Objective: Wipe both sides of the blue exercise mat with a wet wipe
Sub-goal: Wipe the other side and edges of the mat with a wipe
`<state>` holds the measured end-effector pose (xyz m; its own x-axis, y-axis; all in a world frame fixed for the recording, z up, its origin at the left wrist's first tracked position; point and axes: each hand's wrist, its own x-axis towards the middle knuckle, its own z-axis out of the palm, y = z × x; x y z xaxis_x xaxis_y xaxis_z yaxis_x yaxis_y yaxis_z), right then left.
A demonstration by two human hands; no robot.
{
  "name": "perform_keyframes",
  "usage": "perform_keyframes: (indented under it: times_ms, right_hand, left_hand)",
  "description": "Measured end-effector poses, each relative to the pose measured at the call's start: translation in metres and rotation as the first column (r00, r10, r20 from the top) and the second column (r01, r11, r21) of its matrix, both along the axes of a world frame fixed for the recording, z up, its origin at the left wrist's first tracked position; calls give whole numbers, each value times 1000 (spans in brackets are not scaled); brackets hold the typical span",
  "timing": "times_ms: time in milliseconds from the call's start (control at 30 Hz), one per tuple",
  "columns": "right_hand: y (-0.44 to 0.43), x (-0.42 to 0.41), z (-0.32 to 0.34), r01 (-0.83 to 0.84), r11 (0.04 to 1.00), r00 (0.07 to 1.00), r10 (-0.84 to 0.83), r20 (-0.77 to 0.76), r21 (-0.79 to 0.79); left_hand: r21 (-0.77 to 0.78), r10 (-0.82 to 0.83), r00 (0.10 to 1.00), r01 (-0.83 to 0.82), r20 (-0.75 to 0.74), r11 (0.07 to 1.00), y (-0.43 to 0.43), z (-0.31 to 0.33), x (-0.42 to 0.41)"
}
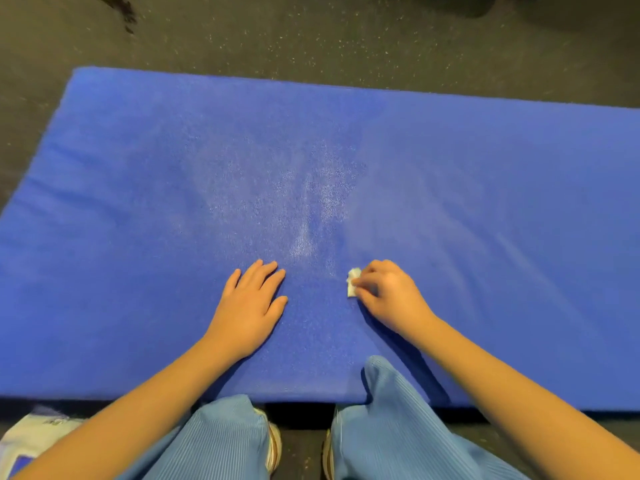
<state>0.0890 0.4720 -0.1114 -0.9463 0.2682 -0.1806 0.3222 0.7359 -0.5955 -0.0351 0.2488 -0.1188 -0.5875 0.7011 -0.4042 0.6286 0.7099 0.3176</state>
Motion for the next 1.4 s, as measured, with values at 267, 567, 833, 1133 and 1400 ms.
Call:
perform_keyframes:
  times_ms: [267,567,833,1133,1400]
  right_hand:
    - [-20,48,20,-11,987,999,18,45,-159]
    - [-36,79,27,-9,958,1000,14,13,-286]
    - [-37,114,25,83,969,991,-104,-82,-234]
    - [-16,155,18,55,992,978,-29,-207,117]
    - [-4,163,8,-171,908,966,231,-115,383]
  left_hand:
    - [35,6,1000,-6,-2,999,-3,0,1]
    - [-24,-27,999,27,19,999,-6,11,7]
    - [5,-343,901,355,266,935,4,49,31]
    - [-336,-571,796,603,201,723,20,65,50]
    - [-362,-684,721,671,111,647,19,75,49]
